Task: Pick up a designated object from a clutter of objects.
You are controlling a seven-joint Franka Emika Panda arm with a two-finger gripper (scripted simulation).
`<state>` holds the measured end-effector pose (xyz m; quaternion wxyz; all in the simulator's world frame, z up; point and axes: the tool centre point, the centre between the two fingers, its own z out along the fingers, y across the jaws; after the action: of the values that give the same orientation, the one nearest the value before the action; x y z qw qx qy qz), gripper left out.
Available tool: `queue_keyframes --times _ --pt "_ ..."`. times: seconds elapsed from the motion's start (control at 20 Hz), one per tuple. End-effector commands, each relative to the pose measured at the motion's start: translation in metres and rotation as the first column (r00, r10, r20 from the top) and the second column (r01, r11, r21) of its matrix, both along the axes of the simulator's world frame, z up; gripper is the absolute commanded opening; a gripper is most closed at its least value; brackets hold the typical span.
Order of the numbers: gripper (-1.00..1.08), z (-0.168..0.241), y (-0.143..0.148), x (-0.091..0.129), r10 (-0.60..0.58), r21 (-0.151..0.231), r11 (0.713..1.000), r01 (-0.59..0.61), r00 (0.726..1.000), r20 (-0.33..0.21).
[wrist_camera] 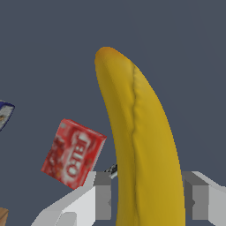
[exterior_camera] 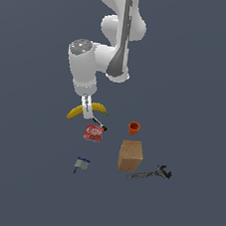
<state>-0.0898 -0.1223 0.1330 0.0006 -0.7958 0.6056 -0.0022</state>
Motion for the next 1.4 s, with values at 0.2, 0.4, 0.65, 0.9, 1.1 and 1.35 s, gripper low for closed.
queue_keyframes --times 0.2,0.4,0.65,0.9,1.1,1.35 --pt "-1.0 0.06 0.001 0.008 -0.001 -0.003 1.0 0.001 1.0 0.0" --pt "-1.0 0.096 0.003 0.013 -0.002 -0.003 1.0 0.002 1.0 -0.002" --pt "-1.0 0.142 0.005 0.02 -0.001 -0.002 1.0 0.001 1.0 -0.003" --pt "-1.0 0.179 0.006 0.026 -0.001 0.0 1.0 0.001 1.0 -0.003" --pt "-1.0 0.2 0.007 0.031 0.0 0.0 1.0 0.0 1.0 -0.004" --pt "-1.0 0.216 0.008 0.034 0.0 0.001 1.0 0.0 1.0 -0.004"
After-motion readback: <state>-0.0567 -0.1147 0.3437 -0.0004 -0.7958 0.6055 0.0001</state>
